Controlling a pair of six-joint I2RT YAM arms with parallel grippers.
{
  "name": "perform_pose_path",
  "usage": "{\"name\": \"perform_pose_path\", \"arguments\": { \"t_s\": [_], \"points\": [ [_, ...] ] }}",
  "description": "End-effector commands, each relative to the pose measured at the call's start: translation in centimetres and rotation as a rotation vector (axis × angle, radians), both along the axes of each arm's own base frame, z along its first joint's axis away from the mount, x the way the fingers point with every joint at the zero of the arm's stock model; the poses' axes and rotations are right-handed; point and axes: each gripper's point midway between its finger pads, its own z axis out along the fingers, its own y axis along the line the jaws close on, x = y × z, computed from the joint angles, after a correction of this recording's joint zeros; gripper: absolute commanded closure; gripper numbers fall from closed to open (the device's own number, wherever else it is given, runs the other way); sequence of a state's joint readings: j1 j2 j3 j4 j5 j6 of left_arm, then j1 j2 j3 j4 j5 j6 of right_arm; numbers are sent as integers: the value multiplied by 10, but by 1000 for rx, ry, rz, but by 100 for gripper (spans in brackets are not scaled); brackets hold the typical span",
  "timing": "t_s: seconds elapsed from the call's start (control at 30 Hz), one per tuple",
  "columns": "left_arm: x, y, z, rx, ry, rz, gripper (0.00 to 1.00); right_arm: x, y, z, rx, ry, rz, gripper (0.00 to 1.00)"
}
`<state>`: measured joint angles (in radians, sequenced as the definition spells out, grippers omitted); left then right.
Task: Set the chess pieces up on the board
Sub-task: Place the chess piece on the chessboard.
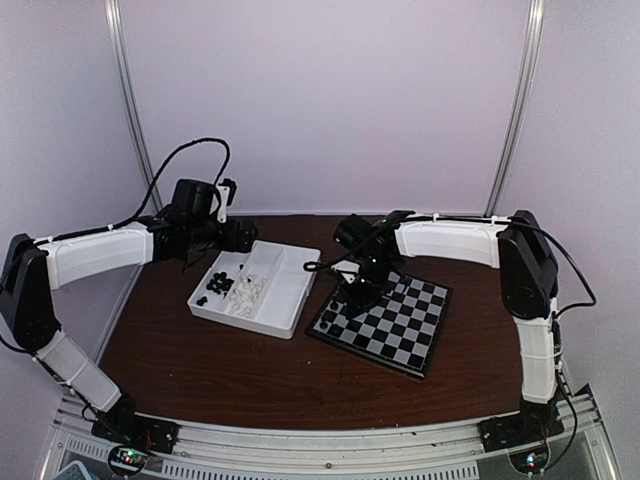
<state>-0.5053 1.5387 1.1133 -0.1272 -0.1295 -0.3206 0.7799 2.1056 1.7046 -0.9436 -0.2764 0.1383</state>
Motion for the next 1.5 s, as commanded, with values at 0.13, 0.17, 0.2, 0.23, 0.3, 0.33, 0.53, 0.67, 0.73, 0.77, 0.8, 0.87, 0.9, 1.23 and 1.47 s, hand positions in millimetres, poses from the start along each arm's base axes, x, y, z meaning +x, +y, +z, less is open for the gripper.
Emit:
{"name": "perform_pose_path", "arguments": {
  "t_s": [0.13, 0.17, 0.2, 0.23, 0.3, 0.33, 0.53, 0.67, 0.73, 0.77, 0.8, 0.87, 0.9, 1.23, 1.47],
  "points": [
    [-1, 15, 12, -11, -31, 48, 2, 1, 15, 14, 42, -30, 14, 100],
    [0, 16, 12, -13, -32, 50, 2, 1, 16, 14, 42, -30, 15, 100],
    [0, 16, 12, -15, -31, 51, 3, 1, 17, 13, 41, -30, 16, 100],
    [0, 16, 12, -14, -32, 53, 2, 1, 17, 14, 42, -32, 16, 100],
    [0, 17, 12, -14, -32, 53, 2, 1, 18, 12, 40, -29, 17, 100],
    [0, 17, 11, -13, -29, 53, 2, 1, 19, 11, 40, -28, 18, 100],
    [-1, 18, 10, -9, -22, 54, 2, 0, 23, 7, 41, -19, 27, 99],
    [-1, 20, 8, -6, -17, 56, 2, -1, 24, 4, 35, -14, 29, 99],
    [-1, 20, 8, -7, -17, 55, 2, -1, 24, 2, 32, -10, 30, 98],
    [0, 21, 9, -8, -18, 57, 2, -1, 24, 2, 30, -11, 30, 97],
    [0, 20, 8, -8, -17, 55, 2, -2, 24, 1, 29, -9, 30, 97],
    [-1, 20, 7, -8, -15, 53, 2, -2, 24, 0, 27, -8, 32, 96],
    [0, 20, 7, -8, -14, 54, 2, -2, 24, 0, 28, -7, 32, 95],
    [0, 20, 5, -9, -9, 53, 2, -2, 26, -3, 23, -6, 36, 88],
    [1, 20, 6, -12, -10, 51, 2, -1, 26, -5, 17, -6, 35, 85]
  ]
}}
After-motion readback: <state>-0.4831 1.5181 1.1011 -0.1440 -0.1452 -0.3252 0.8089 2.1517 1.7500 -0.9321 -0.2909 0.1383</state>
